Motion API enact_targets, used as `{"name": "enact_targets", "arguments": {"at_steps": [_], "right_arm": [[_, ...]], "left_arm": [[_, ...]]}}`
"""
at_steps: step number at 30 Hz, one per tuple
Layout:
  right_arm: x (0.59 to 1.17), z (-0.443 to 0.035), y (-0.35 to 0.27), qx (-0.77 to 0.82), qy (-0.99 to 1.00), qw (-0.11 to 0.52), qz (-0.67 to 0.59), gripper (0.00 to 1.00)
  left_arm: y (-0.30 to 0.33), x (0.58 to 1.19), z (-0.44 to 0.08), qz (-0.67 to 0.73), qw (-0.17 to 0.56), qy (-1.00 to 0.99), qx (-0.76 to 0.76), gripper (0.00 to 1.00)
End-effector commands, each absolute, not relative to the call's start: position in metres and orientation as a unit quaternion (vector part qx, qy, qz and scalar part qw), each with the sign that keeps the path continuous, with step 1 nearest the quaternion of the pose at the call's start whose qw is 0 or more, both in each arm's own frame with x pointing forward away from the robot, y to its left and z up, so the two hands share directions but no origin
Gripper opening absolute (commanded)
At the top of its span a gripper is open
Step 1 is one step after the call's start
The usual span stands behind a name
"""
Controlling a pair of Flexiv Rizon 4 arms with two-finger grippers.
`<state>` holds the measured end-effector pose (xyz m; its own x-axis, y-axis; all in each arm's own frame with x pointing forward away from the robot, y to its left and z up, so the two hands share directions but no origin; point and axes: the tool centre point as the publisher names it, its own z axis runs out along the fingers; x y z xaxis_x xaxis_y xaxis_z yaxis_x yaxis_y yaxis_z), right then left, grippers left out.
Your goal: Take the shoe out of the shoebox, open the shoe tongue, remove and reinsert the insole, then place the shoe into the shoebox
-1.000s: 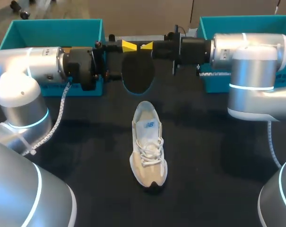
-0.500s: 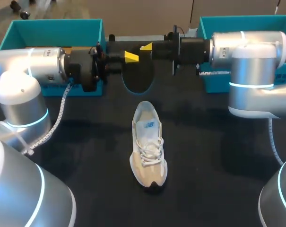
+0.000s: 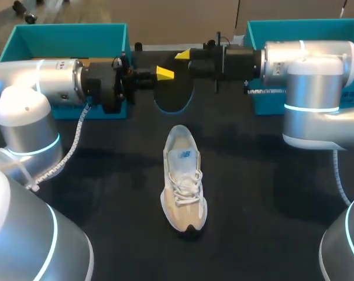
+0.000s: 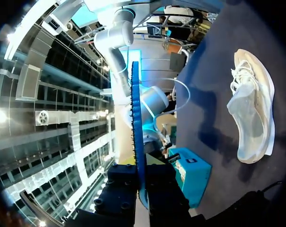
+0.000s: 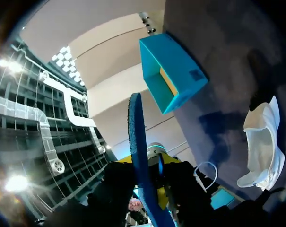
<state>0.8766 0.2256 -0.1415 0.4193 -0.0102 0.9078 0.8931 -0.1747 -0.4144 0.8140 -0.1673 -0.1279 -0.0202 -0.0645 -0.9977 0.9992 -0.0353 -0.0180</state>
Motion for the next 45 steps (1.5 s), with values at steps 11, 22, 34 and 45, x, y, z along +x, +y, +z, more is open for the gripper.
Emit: {"name": "enact_targets", "arguments": {"at_steps": [11, 22, 34, 45], "right_arm": [[0.853, -0.146, 0.180, -0.603, -0.383, 0.521, -0.468, 1.00], [0.827, -0.152, 0.121, -0.592, -0.408, 0.502, -0.480, 1.00], [0.827, -0.152, 0.121, -0.592, -0.408, 0.502, -0.480, 1.00], [0.815, -0.149, 0.105, -0.552, -0.456, 0.496, -0.491, 1.00]], "left_arm": [[-0.161, 0.810, -0.124, -0.536, 0.486, 0.486, 0.490, 0.00], [-0.161, 0.810, -0.124, -0.536, 0.486, 0.486, 0.490, 0.00], [-0.161, 0.810, -0.124, -0.536, 0.486, 0.486, 0.490, 0.00], [-0.161, 0.810, -0.124, -0.536, 0.486, 0.486, 0.490, 0.00]]}}
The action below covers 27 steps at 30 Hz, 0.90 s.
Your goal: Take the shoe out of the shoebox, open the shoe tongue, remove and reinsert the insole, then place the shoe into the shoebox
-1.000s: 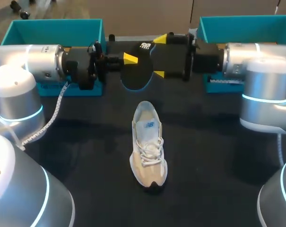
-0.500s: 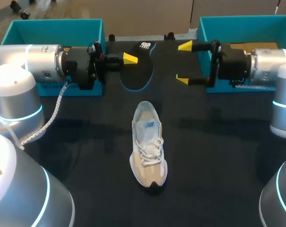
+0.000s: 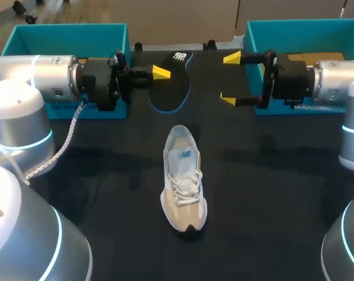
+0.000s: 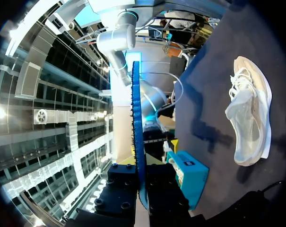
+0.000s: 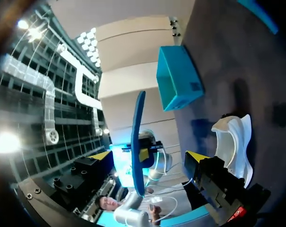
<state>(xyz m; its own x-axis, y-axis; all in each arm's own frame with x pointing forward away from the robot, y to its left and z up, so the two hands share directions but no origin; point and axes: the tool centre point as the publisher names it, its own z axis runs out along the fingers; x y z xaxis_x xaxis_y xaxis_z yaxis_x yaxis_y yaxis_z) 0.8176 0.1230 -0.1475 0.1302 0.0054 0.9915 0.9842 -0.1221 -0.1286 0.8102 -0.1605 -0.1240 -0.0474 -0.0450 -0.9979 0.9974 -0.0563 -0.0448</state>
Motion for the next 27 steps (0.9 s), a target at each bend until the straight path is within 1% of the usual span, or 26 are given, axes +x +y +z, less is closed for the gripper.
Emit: {"name": "enact_targets", "arguments": {"at_steps": [1, 10, 16, 18, 27], "right_arm": [[0.813, -0.148, 0.102, -0.549, -0.458, 0.495, -0.493, 1.00], [0.803, -0.145, 0.090, -0.537, -0.491, 0.486, -0.483, 1.00], [0.798, -0.140, 0.081, -0.526, -0.523, 0.467, -0.480, 1.00], [0.797, -0.140, 0.080, -0.530, -0.540, 0.448, -0.476, 1.00], [0.797, -0.140, 0.080, -0.530, -0.540, 0.448, -0.476, 1.00]], "left_arm": [[-0.161, 0.810, -0.124, -0.536, 0.486, 0.486, 0.490, 0.00], [-0.161, 0.810, -0.124, -0.536, 0.486, 0.486, 0.490, 0.00], [-0.161, 0.810, -0.124, -0.536, 0.486, 0.486, 0.490, 0.00], [-0.161, 0.810, -0.124, -0.536, 0.486, 0.486, 0.490, 0.00], [-0.161, 0.810, -0.124, -0.536, 0.486, 0.486, 0.490, 0.00]]}}
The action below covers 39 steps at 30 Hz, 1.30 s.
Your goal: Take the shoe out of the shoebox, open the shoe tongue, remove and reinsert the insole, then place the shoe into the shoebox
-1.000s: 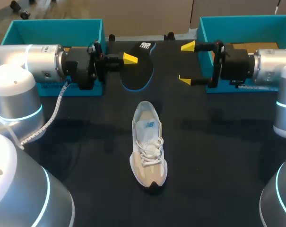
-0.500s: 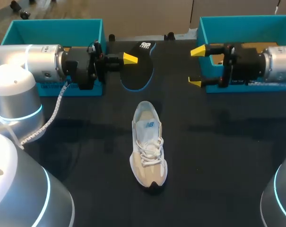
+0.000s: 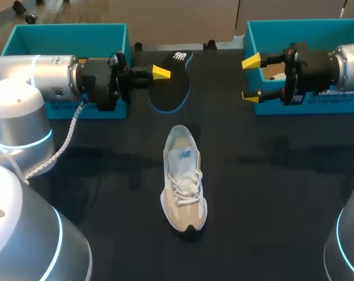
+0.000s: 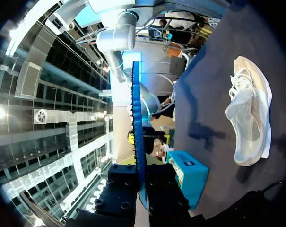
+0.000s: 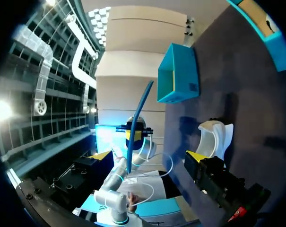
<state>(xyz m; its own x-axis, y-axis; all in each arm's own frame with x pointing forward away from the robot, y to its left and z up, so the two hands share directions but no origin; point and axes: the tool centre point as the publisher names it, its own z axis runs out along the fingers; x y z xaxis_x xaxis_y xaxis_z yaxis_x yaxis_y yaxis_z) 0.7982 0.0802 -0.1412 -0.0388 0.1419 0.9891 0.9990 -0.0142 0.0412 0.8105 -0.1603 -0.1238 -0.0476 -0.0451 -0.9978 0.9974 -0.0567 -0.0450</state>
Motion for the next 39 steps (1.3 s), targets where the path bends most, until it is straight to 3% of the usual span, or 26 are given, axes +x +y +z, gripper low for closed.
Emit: {"name": "enact_targets", "arguments": {"at_steps": [1, 7, 17, 39], "right_arm": [[0.797, -0.140, 0.080, -0.530, -0.540, 0.448, -0.476, 1.00], [0.797, -0.140, 0.080, -0.530, -0.540, 0.448, -0.476, 1.00], [0.797, -0.140, 0.080, -0.530, -0.540, 0.448, -0.476, 1.00], [0.797, -0.140, 0.080, -0.530, -0.540, 0.448, -0.476, 1.00]], "left_arm": [[-0.161, 0.810, -0.124, -0.536, 0.486, 0.486, 0.490, 0.00], [-0.161, 0.810, -0.124, -0.536, 0.486, 0.486, 0.490, 0.00], [-0.149, 0.793, -0.127, -0.625, 0.317, 0.589, 0.403, 0.00], [-0.139, 0.785, -0.113, -0.721, 0.046, 0.677, 0.139, 0.00]]}}
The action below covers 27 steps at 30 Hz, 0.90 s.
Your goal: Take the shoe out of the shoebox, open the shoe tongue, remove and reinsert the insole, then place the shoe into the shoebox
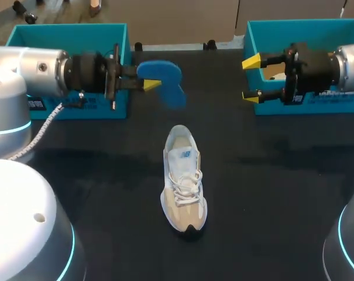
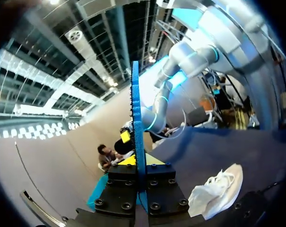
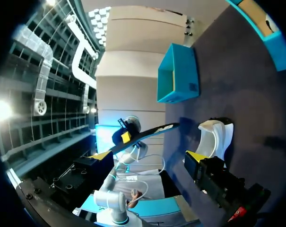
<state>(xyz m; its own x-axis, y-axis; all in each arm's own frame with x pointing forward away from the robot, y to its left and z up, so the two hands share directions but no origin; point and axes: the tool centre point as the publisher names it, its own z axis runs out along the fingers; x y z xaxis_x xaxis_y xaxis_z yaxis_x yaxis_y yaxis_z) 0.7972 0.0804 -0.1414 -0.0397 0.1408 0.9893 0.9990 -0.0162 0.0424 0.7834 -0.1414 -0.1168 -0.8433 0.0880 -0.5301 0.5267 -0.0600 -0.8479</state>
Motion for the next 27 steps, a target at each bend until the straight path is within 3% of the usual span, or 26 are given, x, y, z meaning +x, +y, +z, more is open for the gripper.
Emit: {"name": "enact_targets", "arguments": {"at_steps": [1, 18, 27], "right_arm": [[0.797, -0.140, 0.080, -0.530, -0.540, 0.448, -0.476, 1.00], [0.797, -0.140, 0.080, -0.530, -0.540, 0.448, -0.476, 1.00], [0.797, -0.140, 0.080, -0.530, -0.540, 0.448, -0.476, 1.00]], "left_arm": [[-0.139, 0.786, -0.112, -0.724, 0.042, 0.674, 0.136, 0.00], [-0.139, 0.786, -0.112, -0.724, 0.042, 0.674, 0.136, 0.00], [-0.160, 0.785, -0.107, -0.619, -0.193, 0.753, -0.112, 0.00]]}}
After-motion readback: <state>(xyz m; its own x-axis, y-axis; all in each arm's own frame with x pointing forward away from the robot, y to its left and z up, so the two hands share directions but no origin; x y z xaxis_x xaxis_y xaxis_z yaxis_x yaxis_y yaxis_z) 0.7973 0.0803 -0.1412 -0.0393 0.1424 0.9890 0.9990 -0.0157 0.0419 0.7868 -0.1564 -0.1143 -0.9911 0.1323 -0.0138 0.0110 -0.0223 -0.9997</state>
